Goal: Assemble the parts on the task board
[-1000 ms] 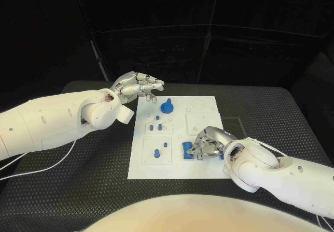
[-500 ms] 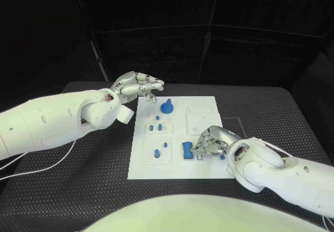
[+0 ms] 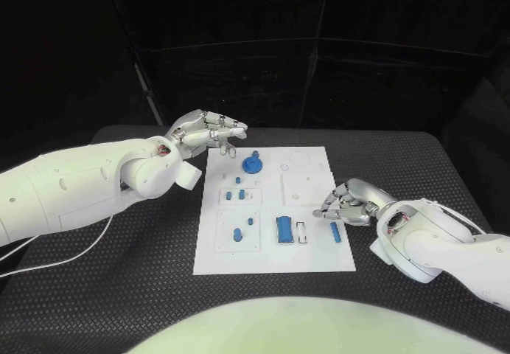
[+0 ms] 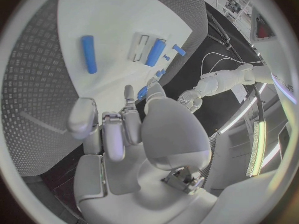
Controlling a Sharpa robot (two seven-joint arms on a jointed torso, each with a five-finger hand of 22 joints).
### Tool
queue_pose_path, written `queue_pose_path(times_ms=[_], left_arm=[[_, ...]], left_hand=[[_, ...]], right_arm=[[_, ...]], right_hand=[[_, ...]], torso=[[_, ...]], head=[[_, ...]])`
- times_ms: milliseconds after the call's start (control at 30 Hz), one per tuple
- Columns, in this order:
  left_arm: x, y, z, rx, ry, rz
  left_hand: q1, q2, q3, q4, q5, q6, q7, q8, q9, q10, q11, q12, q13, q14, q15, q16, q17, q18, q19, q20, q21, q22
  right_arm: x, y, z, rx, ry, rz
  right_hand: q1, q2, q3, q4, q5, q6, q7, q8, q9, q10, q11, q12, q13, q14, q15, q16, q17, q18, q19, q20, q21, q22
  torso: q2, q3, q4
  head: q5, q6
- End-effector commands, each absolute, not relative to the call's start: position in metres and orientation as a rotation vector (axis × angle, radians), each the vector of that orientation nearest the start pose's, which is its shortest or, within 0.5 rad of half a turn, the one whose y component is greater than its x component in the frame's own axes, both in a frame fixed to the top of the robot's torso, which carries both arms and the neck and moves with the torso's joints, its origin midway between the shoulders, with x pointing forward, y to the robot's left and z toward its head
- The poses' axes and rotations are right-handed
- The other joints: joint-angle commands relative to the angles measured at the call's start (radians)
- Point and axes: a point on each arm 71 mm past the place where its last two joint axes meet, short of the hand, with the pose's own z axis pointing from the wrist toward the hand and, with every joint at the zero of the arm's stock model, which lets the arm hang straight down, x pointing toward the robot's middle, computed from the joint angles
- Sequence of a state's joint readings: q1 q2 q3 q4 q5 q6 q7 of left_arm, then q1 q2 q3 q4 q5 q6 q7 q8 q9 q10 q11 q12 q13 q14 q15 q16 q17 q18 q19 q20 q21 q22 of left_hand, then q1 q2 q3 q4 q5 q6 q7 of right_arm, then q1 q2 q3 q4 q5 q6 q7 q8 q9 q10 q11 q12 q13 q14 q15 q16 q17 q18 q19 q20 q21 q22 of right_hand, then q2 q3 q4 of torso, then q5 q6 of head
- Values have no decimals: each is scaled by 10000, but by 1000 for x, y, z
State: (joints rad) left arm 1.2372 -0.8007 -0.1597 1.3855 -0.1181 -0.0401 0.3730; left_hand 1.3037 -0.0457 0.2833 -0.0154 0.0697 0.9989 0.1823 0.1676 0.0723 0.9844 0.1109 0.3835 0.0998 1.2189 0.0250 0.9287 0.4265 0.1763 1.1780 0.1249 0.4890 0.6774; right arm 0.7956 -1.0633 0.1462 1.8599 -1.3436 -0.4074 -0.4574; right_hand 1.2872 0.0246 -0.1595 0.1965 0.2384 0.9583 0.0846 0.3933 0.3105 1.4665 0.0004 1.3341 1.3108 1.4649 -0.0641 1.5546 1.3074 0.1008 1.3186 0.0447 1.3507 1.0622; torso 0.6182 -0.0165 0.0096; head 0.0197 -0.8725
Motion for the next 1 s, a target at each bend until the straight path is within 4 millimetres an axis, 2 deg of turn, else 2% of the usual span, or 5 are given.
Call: queue_pose_path(times_ms=[33, 267, 567, 700, 1000], left_arm=[[497, 213, -209, -9281, 16781, -16166], [497, 215, -210, -9303, 16768, -16124], [497, 214, -210, -9291, 16785, -16151], [497, 214, -210, -9294, 16790, -16144], [497, 215, -210, -9302, 16795, -16127]], left_hand=[[-9, 111, -63, -3, -51, -44, -46, 57, 12, -55, -7, 77, 14, -55, 12, -42, -16, 63, 49, 26, -66, -21], [-9, 111, -63, -3, -51, -44, -46, 57, 12, -55, -7, 77, 14, -55, 12, -42, -16, 63, 49, 26, -66, -21], [-4, 113, -65, -5, -51, -42, -49, 61, 13, -55, -9, 83, 15, -55, 12, -43, -17, 63, 50, 25, -69, -24], [-2, 113, -66, -6, -51, -41, -50, 62, 13, -54, -9, 84, 15, -55, 11, -43, -17, 63, 51, 25, -70, -25], [-2, 113, -66, -6, -51, -41, -50, 62, 13, -54, -9, 84, 15, -55, 11, -43, -17, 63, 51, 25, -70, -25]], right_arm=[[377, -247, -261, 3250, 19179, 5008], [380, -259, -266, 2278, 19269, 3975], [376, -260, -272, 1507, 19790, 3031], [374, -257, -274, 1330, 19965, 2995], [368, -250, -281, 1133, 20302, 3110]], right_hand=[[281, 44, -42, -88, 38, -20, 57, -167, -67, -11, 97, -43, 530, 970, 85, -18, 2225, -57, 3, 98, -13, 49], [473, -34, -200, -165, 8, 272, 32, -337, -128, 93, 81, 147, 704, 981, 83, 2, 2272, -87, 87, 111, 64, 233], [128, -172, -591, 135, -139, 401, 24, -531, -169, 35, 81, 13, 612, 958, 82, -44, 2172, -67, 26, 112, 9, 136], [82, -194, -657, 194, -148, 438, 15, -553, -167, 32, 77, 7, 612, 957, 79, -46, 2168, -66, 20, 110, 3, 129], [38, -204, -721, 264, -162, 502, -1, -562, -155, 44, 64, 30, 635, 962, 72, -38, 2188, -67, 25, 106, 6, 141]], torso=[[16, -22, 11], [11, 36, -54], [2, 2, 0], [11, 30, -27], [5, 14, -31]], head=[[-136, -1], [-168, -1], [-412, -1], [-422, -1], [-450, -1]])
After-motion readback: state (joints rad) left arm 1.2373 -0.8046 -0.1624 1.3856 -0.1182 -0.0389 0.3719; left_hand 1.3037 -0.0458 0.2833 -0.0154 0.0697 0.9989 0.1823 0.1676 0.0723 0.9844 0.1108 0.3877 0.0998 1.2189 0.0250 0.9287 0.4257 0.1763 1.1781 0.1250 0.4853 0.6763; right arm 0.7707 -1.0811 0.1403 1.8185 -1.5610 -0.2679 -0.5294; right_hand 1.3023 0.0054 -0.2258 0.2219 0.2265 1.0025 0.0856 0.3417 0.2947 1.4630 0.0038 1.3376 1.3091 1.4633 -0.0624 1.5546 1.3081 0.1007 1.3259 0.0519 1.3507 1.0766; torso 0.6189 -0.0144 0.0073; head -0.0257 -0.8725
